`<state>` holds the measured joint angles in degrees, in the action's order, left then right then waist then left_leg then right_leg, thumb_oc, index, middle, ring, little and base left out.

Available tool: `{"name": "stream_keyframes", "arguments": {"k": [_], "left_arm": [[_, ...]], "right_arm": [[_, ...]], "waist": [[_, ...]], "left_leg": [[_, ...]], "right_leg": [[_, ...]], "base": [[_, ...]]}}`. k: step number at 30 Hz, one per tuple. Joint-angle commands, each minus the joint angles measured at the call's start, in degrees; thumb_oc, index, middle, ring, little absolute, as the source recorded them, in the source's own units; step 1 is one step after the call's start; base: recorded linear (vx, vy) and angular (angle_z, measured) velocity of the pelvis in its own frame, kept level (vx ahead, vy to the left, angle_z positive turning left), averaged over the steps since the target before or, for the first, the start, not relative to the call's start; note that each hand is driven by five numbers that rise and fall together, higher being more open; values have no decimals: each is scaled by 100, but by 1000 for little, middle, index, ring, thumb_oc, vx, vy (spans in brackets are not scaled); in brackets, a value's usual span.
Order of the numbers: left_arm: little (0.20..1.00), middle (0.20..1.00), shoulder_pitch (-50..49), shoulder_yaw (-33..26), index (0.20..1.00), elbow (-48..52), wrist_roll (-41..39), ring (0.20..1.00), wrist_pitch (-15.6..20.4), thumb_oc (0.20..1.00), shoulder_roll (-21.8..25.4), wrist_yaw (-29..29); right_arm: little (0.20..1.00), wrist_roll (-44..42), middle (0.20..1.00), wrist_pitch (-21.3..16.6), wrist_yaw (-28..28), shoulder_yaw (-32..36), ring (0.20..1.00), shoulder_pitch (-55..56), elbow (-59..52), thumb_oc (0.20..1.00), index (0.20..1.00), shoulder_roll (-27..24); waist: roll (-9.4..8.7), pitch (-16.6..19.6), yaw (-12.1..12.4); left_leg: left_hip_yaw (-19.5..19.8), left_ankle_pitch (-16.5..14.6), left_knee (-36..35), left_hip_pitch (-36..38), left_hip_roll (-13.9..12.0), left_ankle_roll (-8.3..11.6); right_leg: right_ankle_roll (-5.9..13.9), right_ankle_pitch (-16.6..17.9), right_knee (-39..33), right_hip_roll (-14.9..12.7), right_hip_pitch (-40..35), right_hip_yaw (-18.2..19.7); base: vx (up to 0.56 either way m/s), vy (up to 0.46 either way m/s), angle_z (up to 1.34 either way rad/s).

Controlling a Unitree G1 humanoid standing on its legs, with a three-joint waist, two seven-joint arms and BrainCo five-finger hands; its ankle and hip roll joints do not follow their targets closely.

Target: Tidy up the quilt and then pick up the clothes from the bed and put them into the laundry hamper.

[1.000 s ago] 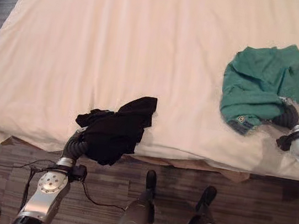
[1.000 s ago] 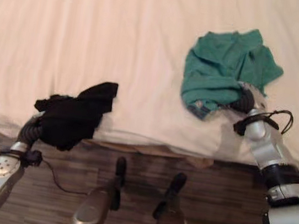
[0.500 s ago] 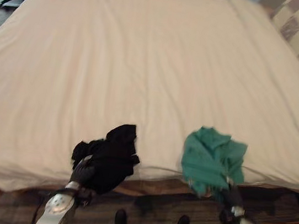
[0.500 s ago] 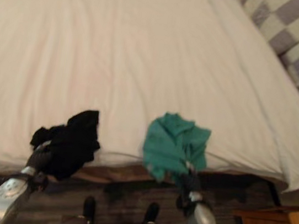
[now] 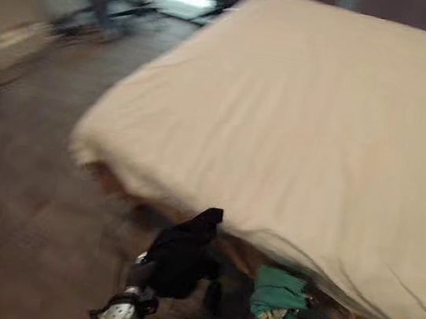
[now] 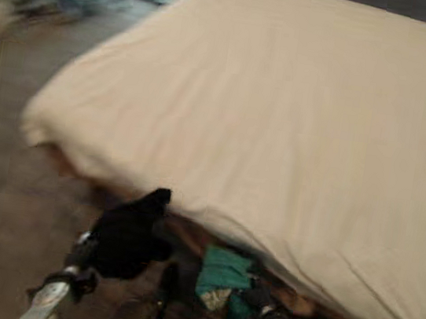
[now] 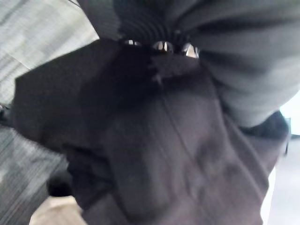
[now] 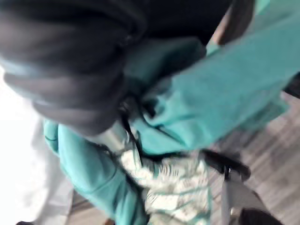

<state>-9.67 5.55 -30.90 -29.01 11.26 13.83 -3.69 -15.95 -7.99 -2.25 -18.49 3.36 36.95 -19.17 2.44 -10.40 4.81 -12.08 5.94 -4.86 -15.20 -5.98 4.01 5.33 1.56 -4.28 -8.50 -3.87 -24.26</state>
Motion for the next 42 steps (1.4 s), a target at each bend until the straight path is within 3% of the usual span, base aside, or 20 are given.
{"name": "stream_keyframes", "arguments": {"k": [1, 3, 4, 5, 10, 12, 14, 18, 19, 23, 24, 29, 31, 32, 34, 36, 37, 39, 40, 42], "left_arm": [[200, 200, 18, -526, 200, 106, -30, 200, 283, 200, 493, 229], [200, 200, 0, -579, 200, 40, -20, 200, 278, 200, 496, 276], [200, 200, 2, -674, 200, -95, 7, 200, 259, 200, 513, 361], [200, 200, -16, -679, 200, -165, 26, 200, 241, 200, 502, 399], [200, 200, -35, -742, 200, -413, 485, 200, 205, 200, 536, 652], [200, 200, 68, -636, 200, -300, 588, 200, 252, 200, 660, 762], [200, 200, 146, -483, 200, -200, 505, 200, 254, 200, 666, 741], [200, 200, 300, -277, 200, -279, 572, 200, 262, 200, 643, 752], [200, 200, 452, -190, 200, -502, 667, 200, 310, 200, 609, 873], [200, 200, 400, -19, 200, -366, 670, 200, 328, 200, 423, 739], [200, 200, 1912, 2339, 200, -1135, 518, 200, 253, 200, -860, 1528], [200, 200, 1940, 2336, 200, -1060, 441, 200, 305, 200, -843, 1646], [200, 200, 2076, 2373, 200, -1053, 313, 200, 377, 200, -845, 1689], [200, 200, 2121, 2403, 200, -1034, 269, 200, 394, 200, -852, 1717], [200, 200, 2205, 2467, 200, -1053, 299, 200, 410, 200, -874, 1807], [200, 200, 2220, 2479, 200, -1069, 342, 200, 411, 200, -864, 1840], [200, 200, 2205, 2486, 200, -1082, 427, 200, 369, 200, -850, 1870], [200, 200, 2149, 2475, 200, -1088, 490, 200, 325, 200, -876, 1885], [200, 200, 2112, 2437, 200, -1191, 554, 200, 271, 200, -962, 1896], [200, 200, 2118, 2374, 200, -1315, 553, 200, 272, 200, -1006, 1924]], "right_arm": [[200, -116, 200, -219, 32, 227, 200, -471, -270, 200, 200, 290], [200, -130, 200, -218, 17, 263, 200, -430, -314, 200, 200, 294], [200, -122, 200, -232, 14, 332, 200, -382, -447, 200, 200, 278], [200, -174, 200, -252, 11, 360, 200, -315, -538, 200, 200, 284], [200, 182, 200, -273, 40, 386, 200, -82, -1183, 200, 200, 220], [200, 253, 200, -325, 111, 350, 200, -128, -1400, 200, 200, 214], [200, 225, 200, -400, 226, 338, 200, -210, -1333, 200, 200, 213], [200, 199, 200, -443, 340, 371, 200, -215, -1304, 200, 200, 222], [200, 207, 200, -490, 387, 379, 200, -174, -1162, 200, 200, 206], [200, 190, 200, -415, 427, 349, 200, -247, -1251, 200, 200, 95], [200, 253, 200, -255, 1261, -590, 200, -910, 212, 200, 200, 335], [200, 393, 200, -274, 1289, -737, 200, -989, -25, 200, 200, 291], [200, 520, 200, -290, 1347, -796, 200, -1164, -116, 200, 200, 215], [200, 560, 200, -282, 1360, -847, 200, -1235, -204, 200, 200, 172], [200, 630, 200, -251, 1467, -937, 200, -1445, -262, 200, 200, 114], [200, 646, 200, -242, 1485, -966, 200, -1508, -258, 200, 200, 119], [200, 652, 200, -221, 1527, -1014, 200, -1574, -265, 200, 200, 149], [200, 678, 200, -227, 1553, -1077, 200, -1631, -240, 200, 200, 202], [200, 766, 200, -216, 1573, -1175, 200, -1800, -111, 200, 200, 339], [200, 801, 200, -206, 1587, -1208, 200, -1914, -21, 200, 200, 434]], "waist": [[-338, -228, -88], [-357, -190, -108], [-415, -64, -79], [-397, 3, -120], [-410, 46, 153], [-440, -187, 22], [-351, -361, -94], [-256, -522, -244], [-254, -603, -401], [-205, -626, -442], [-85, -301, 126], [-77, -456, 120], [-90, -716, 232], [-106, -847, 312], [-179, -1002, 429], [-218, -992, 467], [-285, -890, 536], [-266, -833, 603], [-189, -700, 724], [-250, -652, 818]], "left_leg": [[-821, -166, 387, 1049, -592, 310], [-835, -162, 411, 1169, -753, 376], [-1170, -97, 431, 1388, -1151, 490], [-1268, -71, 344, 1473, -1245, 539], [-642, -306, -14, 1244, -693, 325], [-311, -393, -14, 1121, -487, 228], [-65, -311, -14, 1002, -301, 119], [347, -320, -14, 959, -25, 28], [538, -382, -14, 1005, 181, -41], [621, -383, -14, 1025, 415, -133], [1831, -671, -14, 1775, 824, -315], [1803, -735, 162, 1823, 737, -226], [1574, -760, 1626, 1193, 782, 18], [1506, -468, 2234, 797, 748, 82], [1255, -330, 2990, 187, 667, 2], [1129, -408, 2993, -45, 659, -17], [879, -673, 2454, -245, 691, -126], [698, -517, 1938, -274, 678, -152], [367, -181, 1019, -355, 614, -81], [75, -134, 611, -432, 574, -85]], "right_leg": [[453, -201, -72, -494, -34, -186], [443, -154, -62, -566, -150, -463], [425, -94, 6, -709, -264, -931], [436, -112, 21, -705, -327, -1056], [658, 156, 835, -1302, -243, -1605], [585, 54, 1324, -1139, 294, -848], [468, -240, 1324, -536, 900, 237], [355, -368, 1075, -102, 1062, 803], [297, -447, 799, 115, 1092, 1394], [308, -245, 429, 40, 842, 1552], [167, -469, 139, 470, -72, 1352], [78, -565, 205, 505, -59, 1316], [-70, -630, 213, 510, -195, 1261], [-131, -638, 209, 484, -275, 1217], [-208, -702, 156, 484, -459, 1090], [-196, -764, 85, 501, -539, 1084], [-140, -897, -44, 523, -660, 1079], [-110, -1014, -72, 595, -752, 1104], [-48, -1233, -72, 741, -902, 1095], [8, -1338, -72, 733, -1003, 1042]], "base": [[-191, 179, 107], [-106, 177, 157], [-120, 261, 174], [-109, 403, 203], [-46, 382, 183], [-11, 256, 138], [-98, 235, 121], [-13, 96, 146], [15, 101, 149], [-19, 78, 59], [-9, 14, -7], [71, -70, 18], [75, -137, -3], [111, -188, 11], [180, -152, 32], [273, -42, 39], [458, 42, 14], [501, 90, -4], [520, 140, 11], [445, 120, 22]]}}
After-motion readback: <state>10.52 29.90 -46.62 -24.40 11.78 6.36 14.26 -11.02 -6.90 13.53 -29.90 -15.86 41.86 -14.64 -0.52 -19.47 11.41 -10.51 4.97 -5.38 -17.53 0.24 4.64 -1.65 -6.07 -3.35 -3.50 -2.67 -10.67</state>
